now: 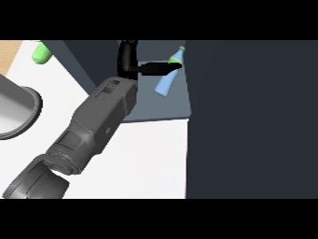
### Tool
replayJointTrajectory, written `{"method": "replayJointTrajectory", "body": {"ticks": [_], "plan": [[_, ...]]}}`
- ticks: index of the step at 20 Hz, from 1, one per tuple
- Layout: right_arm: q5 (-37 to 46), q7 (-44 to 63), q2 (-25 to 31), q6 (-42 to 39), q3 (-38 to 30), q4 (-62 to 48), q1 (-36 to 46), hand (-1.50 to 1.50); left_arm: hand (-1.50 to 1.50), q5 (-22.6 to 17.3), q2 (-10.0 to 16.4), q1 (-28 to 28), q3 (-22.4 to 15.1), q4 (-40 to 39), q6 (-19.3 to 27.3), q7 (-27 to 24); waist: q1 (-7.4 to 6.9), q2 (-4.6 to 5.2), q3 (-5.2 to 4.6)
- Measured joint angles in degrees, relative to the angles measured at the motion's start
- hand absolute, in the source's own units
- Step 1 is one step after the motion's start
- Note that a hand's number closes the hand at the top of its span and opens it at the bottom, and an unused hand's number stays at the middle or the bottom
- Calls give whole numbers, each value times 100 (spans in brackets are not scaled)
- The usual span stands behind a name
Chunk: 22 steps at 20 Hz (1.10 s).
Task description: Pick up the bottled water, place it into the cabinet and close the cabinet
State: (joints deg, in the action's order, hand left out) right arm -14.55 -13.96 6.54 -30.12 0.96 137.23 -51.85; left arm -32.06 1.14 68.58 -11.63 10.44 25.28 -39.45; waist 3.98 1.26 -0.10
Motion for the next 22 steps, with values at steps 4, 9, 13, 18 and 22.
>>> {"method": "replayJointTrajectory", "body": {"ticks": [4,9,13,18,22], "plan": [[-7,75,-53,50,59,14,-42,-150,-150,15,-61,-115,56,93,-236,-93,-125,-52,4],[-18,274,-114,187,178,40,57,-150,-150,-81,-97,-430,-140,633,-234,40,-217,-108,6],[-19,285,-121,196,149,29,77,-150,-150,-179,-107,-879,-419,1249,-274,213,-280,-142,8],[-18,342,-138,272,161,48,65,-150,-150,-356,-112,-1685,-865,2230,-574,285,-350,-167,7],[6,372,-167,307,310,63,24,-150,-150,-589,-113,-2320,-1309,3143,-694,380,-367,-176,5]]}}
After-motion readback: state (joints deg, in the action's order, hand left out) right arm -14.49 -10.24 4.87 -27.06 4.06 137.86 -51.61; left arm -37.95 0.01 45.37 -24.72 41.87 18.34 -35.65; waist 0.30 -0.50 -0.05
